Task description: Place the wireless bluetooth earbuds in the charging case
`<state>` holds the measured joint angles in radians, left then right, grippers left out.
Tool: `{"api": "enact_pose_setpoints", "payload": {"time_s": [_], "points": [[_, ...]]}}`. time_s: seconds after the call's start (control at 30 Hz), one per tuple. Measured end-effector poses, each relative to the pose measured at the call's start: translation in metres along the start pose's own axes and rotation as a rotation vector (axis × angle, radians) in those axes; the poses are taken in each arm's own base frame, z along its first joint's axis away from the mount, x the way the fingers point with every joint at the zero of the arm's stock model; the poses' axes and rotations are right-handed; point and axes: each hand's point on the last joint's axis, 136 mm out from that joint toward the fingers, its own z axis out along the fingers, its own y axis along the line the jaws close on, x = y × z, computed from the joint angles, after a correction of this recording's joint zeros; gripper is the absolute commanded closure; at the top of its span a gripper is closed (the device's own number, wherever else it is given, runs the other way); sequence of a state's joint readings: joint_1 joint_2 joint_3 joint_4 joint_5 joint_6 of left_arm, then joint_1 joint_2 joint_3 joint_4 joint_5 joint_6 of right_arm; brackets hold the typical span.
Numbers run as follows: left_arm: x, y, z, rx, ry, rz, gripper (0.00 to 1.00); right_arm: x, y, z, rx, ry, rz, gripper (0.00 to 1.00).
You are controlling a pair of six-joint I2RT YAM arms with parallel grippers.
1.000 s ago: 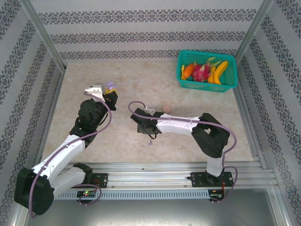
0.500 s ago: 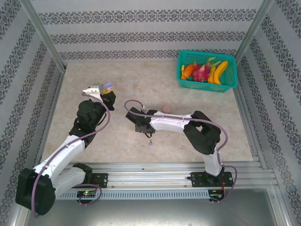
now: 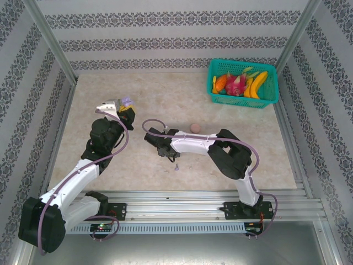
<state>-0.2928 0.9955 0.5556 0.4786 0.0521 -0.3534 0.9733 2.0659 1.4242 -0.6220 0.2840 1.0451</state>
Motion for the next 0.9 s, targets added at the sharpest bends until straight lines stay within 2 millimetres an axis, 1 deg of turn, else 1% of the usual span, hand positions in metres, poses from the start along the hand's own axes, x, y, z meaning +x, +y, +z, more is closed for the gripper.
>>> {"api": "enact_pose_setpoints", "payload": {"time_s": [0.23,0.37,0.47,0.67,0.83,0.9], "points": [[0.001,0.0,0.0,0.0,0.0,-0.006,1.0,0.0,-0.003,0.0,0.013,-0.003,-0.002,0.71],[0.001,0.0,0.0,0.0,0.0,-0.008,1.0,-0.001,-0.003,0.0,0.014,-0.009,-0.003,0.78],[0.001,0.0,0.0,0.0,0.0,-0.014,1.0,-0.003,-0.001,0.001,0.008,-0.018,0.0,0.81],[0.001,0.0,0.0,0.002,0.001,-0.015,1.0,-0.004,-0.003,-0.002,-0.028,-0.043,0.014,0.84],[0.002,-0.001,0.0,0.01,0.005,-0.015,1.0,-0.004,-0.013,-0.008,-0.049,-0.059,0.025,0.84],[0.002,-0.003,0.0,0.017,0.007,-0.015,1.0,-0.006,-0.018,-0.013,-0.062,-0.074,0.035,0.84]]}}
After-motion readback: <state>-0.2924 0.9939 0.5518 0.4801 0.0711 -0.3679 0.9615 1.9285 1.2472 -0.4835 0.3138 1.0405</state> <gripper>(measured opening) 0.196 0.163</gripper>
